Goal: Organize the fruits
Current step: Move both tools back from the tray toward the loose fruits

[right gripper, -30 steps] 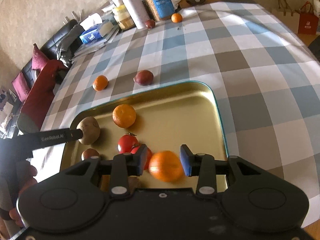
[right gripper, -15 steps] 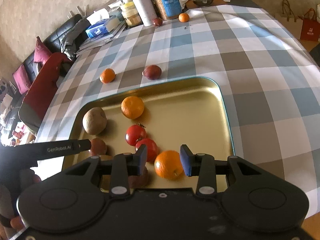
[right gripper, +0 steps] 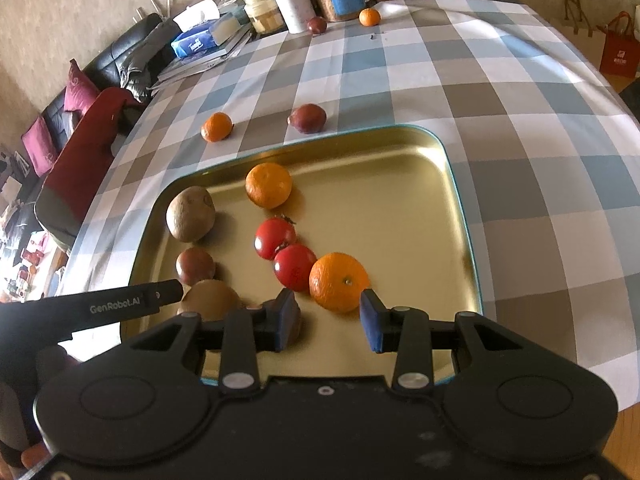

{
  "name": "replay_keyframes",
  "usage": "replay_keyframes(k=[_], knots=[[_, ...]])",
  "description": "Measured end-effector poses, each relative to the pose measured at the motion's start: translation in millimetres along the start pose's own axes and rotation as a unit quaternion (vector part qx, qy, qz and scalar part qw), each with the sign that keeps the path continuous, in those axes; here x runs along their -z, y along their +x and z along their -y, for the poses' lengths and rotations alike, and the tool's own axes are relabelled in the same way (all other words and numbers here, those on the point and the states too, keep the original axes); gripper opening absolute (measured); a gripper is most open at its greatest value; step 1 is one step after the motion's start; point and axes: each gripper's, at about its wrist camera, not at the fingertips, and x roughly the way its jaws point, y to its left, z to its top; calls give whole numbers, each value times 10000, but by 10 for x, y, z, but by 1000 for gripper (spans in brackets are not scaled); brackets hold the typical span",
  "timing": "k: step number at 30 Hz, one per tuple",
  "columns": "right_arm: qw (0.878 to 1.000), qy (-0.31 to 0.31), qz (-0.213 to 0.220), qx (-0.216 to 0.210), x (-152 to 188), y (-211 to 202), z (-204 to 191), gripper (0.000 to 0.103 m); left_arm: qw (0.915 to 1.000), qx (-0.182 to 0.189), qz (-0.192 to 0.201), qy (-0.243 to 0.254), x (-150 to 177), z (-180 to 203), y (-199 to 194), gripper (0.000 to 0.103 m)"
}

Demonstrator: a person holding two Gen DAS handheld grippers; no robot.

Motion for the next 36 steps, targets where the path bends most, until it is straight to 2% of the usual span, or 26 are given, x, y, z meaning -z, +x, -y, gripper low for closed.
replay_keyframes(k=[19, 26, 31, 36], knots=[[9998, 33, -201, -3, 31, 9, -13, 40, 10000, 65, -42, 1, 47, -30, -23, 61], [9995, 36, -291, 102, -22, 33, -7, 40, 9999, 48, 57, 83, 20, 7, -54, 61], [9994, 38, -344, -26, -80, 23, -5, 40, 9998, -54, 126, 128, -9, 24, -116, 61], [9989, -56, -455, -135, -179, 62, -66, 40, 9997, -77, 193, -94, -23, -52, -162, 61]])
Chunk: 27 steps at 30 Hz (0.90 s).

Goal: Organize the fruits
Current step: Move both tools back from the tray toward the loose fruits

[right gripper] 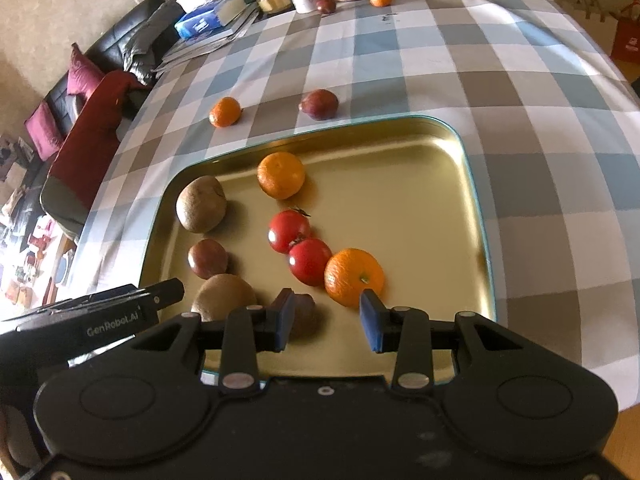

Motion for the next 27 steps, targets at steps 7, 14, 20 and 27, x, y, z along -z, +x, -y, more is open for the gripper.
replay_keyframes(k=[7, 14, 20, 27], knots=[[9991, -406, -89, -38, -223, 112, -217, 39, 9996, -242, 101, -89, -49, -107, -44, 61], [9987, -457, -24, -209, -538, 221, -355, 39, 9989, -425, 203, -80, -264, -213, -26, 61], [9993, -276, 72, -222, -893, 331, -378, 39, 9986, -452, 237, -157, -519, -299, 73, 61], [9997, -83, 183, -102, -1221, 484, -346, 39, 9987, -406, 240, -195, -785, -359, 230, 61]])
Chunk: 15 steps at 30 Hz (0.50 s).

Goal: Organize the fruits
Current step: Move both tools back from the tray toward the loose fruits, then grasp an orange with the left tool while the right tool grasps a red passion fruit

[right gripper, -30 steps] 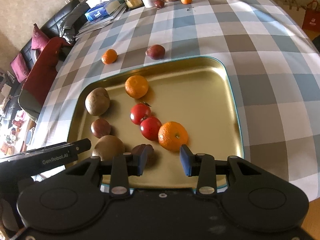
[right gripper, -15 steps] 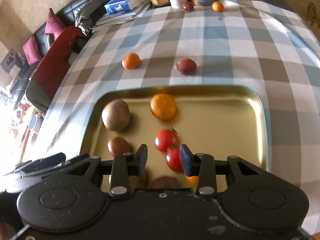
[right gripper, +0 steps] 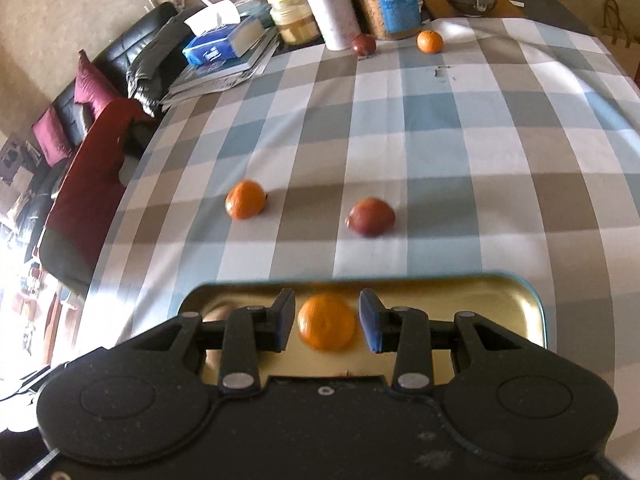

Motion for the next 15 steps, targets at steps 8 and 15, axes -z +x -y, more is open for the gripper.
replay_keyframes(k=[8, 15], knots=[[9998, 136, 97, 98, -226, 130, 15, 39, 9999, 153, -70, -40, -251, -2, 278, 61], [9992, 339, 150, 170, -321, 178, 98, 39, 9989, 347, -251, 202, -445, 135, 519, 61]])
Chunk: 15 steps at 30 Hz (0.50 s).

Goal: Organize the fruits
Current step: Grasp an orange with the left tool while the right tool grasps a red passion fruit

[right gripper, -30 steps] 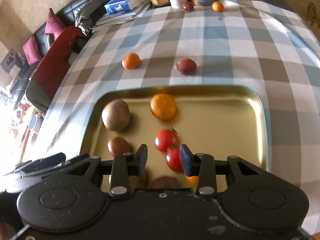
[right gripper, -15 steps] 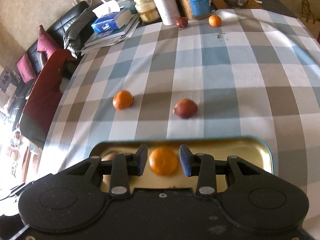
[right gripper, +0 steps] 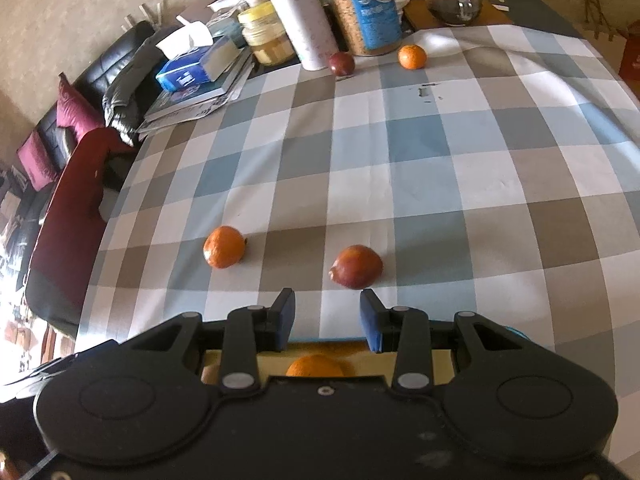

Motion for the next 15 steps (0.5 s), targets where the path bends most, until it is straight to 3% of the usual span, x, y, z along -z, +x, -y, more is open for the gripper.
replay_keyframes(k=[15], knots=[[9988, 456, -134, 93, -237, 353, 127, 39, 9997, 148, 104, 190, -344, 198, 242, 61]])
